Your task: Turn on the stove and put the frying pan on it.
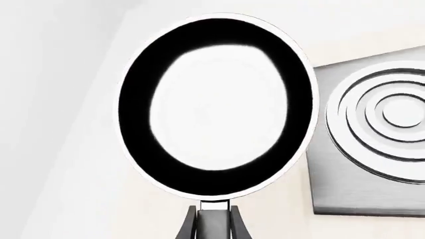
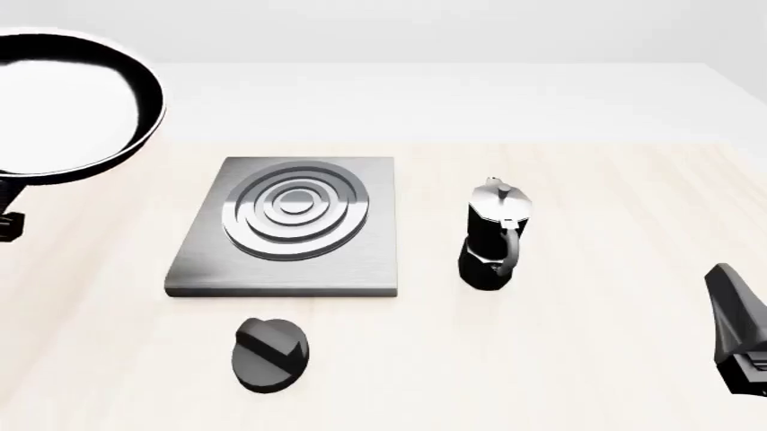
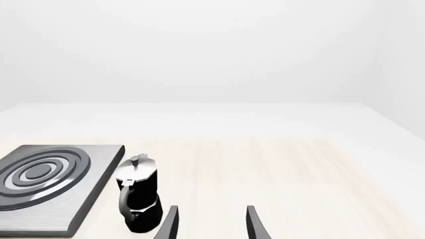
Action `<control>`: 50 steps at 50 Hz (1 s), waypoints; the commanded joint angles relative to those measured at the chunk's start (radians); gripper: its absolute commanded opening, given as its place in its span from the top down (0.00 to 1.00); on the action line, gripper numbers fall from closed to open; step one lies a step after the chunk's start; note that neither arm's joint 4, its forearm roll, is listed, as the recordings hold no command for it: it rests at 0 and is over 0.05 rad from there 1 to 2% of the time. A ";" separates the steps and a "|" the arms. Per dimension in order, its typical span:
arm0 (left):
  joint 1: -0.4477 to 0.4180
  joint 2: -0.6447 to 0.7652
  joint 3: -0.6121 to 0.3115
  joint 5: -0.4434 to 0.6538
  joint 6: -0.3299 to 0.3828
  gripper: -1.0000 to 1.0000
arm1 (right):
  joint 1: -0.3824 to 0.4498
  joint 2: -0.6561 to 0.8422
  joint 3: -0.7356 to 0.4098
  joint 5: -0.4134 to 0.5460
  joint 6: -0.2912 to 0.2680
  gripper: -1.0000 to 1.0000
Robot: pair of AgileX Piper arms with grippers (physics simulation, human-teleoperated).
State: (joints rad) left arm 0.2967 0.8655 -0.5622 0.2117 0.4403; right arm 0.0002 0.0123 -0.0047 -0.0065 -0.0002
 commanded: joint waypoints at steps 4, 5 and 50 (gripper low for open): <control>-0.176 0.079 -0.081 -0.094 -0.048 1.00 | 0.000 0.000 0.000 0.000 0.000 0.00; -0.179 0.095 -0.090 -0.102 -0.050 1.00 | 0.000 0.000 0.000 0.000 0.000 0.00; -0.399 0.018 -0.166 0.149 -0.184 1.00 | 0.000 -0.001 0.000 0.000 0.000 0.00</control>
State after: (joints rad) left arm -0.0656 0.9178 -0.6911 0.3004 0.2835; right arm 0.0002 0.0119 -0.0047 -0.0064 -0.0003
